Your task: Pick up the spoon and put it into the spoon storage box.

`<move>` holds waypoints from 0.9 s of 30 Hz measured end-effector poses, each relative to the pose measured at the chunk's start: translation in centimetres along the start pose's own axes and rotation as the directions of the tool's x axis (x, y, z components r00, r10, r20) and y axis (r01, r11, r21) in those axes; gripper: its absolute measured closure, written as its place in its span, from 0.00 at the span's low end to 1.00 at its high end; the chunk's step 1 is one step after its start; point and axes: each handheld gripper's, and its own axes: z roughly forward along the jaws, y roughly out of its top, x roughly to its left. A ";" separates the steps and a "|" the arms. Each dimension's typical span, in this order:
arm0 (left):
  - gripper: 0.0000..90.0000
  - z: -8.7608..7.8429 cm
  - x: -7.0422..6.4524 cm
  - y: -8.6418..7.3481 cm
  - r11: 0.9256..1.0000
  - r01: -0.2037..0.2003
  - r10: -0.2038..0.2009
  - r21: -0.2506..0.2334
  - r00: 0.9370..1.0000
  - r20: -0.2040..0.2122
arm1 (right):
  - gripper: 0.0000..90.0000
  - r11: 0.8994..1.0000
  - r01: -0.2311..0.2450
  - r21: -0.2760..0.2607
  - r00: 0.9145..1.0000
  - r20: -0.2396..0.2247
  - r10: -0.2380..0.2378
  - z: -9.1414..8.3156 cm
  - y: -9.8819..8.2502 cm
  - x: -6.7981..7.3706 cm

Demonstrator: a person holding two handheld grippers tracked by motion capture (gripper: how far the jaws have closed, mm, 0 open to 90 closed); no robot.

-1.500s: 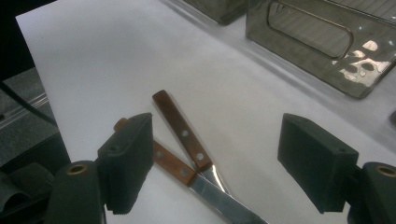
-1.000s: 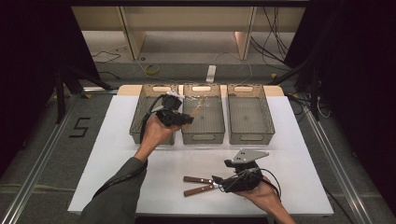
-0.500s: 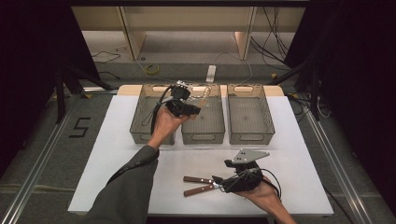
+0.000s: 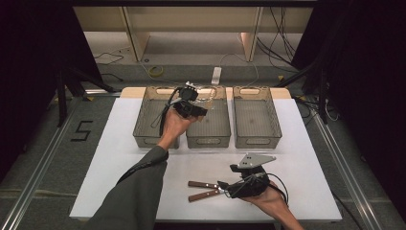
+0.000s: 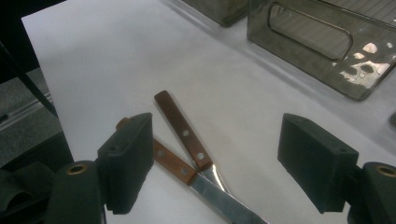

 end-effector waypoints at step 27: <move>0.26 -5.6 0.1 -1.7 0.996 0.030 -0.019 -0.079 0.991 0.129 | 0.30 1.000 0.002 -0.001 1.000 0.004 -0.002 -0.1 0.1 0.2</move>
